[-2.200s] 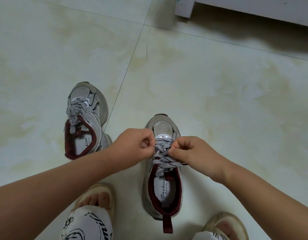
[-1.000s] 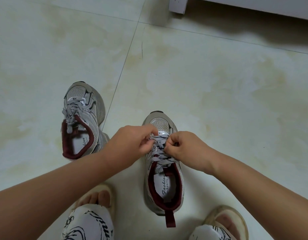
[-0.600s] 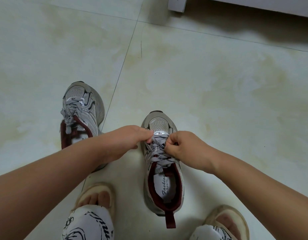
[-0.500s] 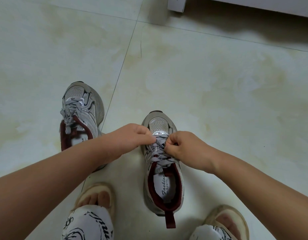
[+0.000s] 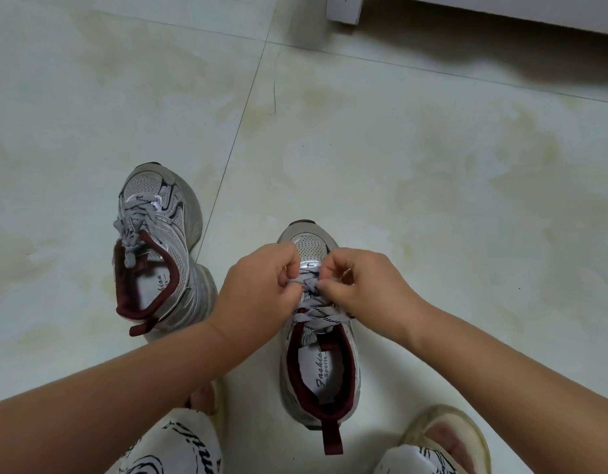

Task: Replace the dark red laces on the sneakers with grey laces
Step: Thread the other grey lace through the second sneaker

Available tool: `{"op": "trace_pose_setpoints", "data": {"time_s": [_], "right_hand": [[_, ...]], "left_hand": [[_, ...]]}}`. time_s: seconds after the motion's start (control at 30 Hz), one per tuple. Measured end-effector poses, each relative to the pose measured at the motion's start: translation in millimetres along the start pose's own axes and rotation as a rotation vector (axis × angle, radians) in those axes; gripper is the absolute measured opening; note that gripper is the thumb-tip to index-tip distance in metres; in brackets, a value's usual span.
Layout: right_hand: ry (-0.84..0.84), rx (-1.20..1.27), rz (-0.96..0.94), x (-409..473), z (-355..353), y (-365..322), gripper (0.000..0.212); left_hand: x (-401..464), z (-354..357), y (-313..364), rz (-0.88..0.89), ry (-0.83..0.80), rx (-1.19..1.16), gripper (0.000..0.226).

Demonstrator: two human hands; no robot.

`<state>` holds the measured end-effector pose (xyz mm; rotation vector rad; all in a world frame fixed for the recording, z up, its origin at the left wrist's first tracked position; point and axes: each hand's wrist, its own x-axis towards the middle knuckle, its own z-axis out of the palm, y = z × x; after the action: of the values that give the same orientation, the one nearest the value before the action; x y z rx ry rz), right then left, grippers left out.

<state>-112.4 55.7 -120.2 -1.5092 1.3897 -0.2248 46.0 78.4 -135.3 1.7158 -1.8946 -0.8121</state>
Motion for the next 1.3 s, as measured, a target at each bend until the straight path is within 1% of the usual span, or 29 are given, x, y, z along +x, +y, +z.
{"op": "trace_pose_setpoints", "data": {"time_s": [0.1,0.17,0.23,0.33,0.37,0.43,0.47,0.5,0.53,0.6,0.67,0.73,0.8,0.83,0.93,0.97,1.03,1.07,1.17,1.23,1.3], "right_hand": [[0.020,-0.373,-0.152,-0.5,3.4,-9.8,0.002],[0.000,-0.508,-0.211,0.8,4.4,-14.7,0.010],[0.007,-0.561,-0.259,2.1,5.2,-18.1,0.011],[0.097,-0.486,-0.216,0.1,4.4,-15.8,0.010],[0.137,-0.439,-0.188,-1.5,4.8,-13.7,0.009],[0.195,-0.343,-0.153,-4.2,5.8,-9.9,0.008],[0.196,-0.299,-0.150,-4.8,6.4,-8.3,0.008],[0.174,-0.258,-0.152,-5.1,6.5,-6.8,0.007],[0.140,-0.218,-0.158,-4.8,5.8,-5.1,0.007],[0.064,-0.155,-0.148,-4.5,1.6,-1.2,0.013],[0.020,-0.116,-0.101,-5.5,-3.1,1.4,0.014],[0.019,-0.075,-0.049,-7.4,-5.9,4.3,0.010],[0.014,-0.050,-0.006,-9.5,-5.6,5.7,0.009],[0.005,-0.048,0.009,-10.1,-4.6,6.2,0.009],[-0.030,-0.049,0.044,-9.6,-0.6,5.9,0.012],[-0.040,-0.052,0.050,-9.2,0.5,5.1,0.013],[-0.050,-0.059,0.058,-8.6,1.4,4.1,0.017],[-0.053,-0.057,0.061,-8.7,1.3,4.2,0.018],[-0.063,-0.060,0.069,-7.7,-0.4,3.7,0.018],[-0.073,-0.081,0.079,-6.4,-1.3,3.3,0.022],[-0.083,-0.104,0.086,-5.6,-2.2,2.1,0.022]], "left_hand": [[-2.1,0.2,-4.6,0.058,-0.010,-0.048,0.014],[-2.4,0.4,-4.9,0.062,-0.030,-0.077,0.014],[-2.1,1.6,-4.3,0.027,-0.031,-0.088,0.022],[-4.4,1.9,-7.7,-0.013,-0.081,-0.094,0.036],[-6.2,0.9,-9.1,-0.011,-0.118,-0.102,0.036],[-8.5,-1.0,-10.6,-0.005,-0.177,-0.127,0.023],[-8.0,-2.2,-9.8,-0.015,-0.194,-0.144,0.015],[-6.6,-3.1,-8.6,-0.025,-0.205,-0.163,0.009],[-4.4,-3.6,-7.4,-0.031,-0.205,-0.178,0.010],[-1.3,-4.2,-6.5,-0.048,-0.164,-0.205,0.022],[-3.5,-5.4,-10.0,-0.114,-0.112,-0.260,0.030],[-11.1,-5.2,-15.1,-0.176,-0.100,-0.321,0.027],[-19.3,-4.1,-18.2,-0.203,-0.129,-0.352,0.017],[-21.9,-3.9,-19.0,-0.208,-0.141,-0.355,0.016],[-25.3,-4.2,-21.0,-0.212,-0.129,-0.339,0.023],[-26.5,-4.8,-20.7,-0.191,-0.116,-0.328,0.023],[-27.9,-8.1,-18.3,-0.113,-0.103,-0.293,0.013],[-28.3,-10.1,-18.2,-0.053,-0.105,-0.261,0.014],[-27.2,-15.2,-19.7,0.212,-0.123,-0.068,0.015],[-27.0,-17.7,-21.2,0.325,-0.126,0.034,0.013],[-27.1,-18.2,-24.2,0.408,-0.087,0.115,0.012]]}}
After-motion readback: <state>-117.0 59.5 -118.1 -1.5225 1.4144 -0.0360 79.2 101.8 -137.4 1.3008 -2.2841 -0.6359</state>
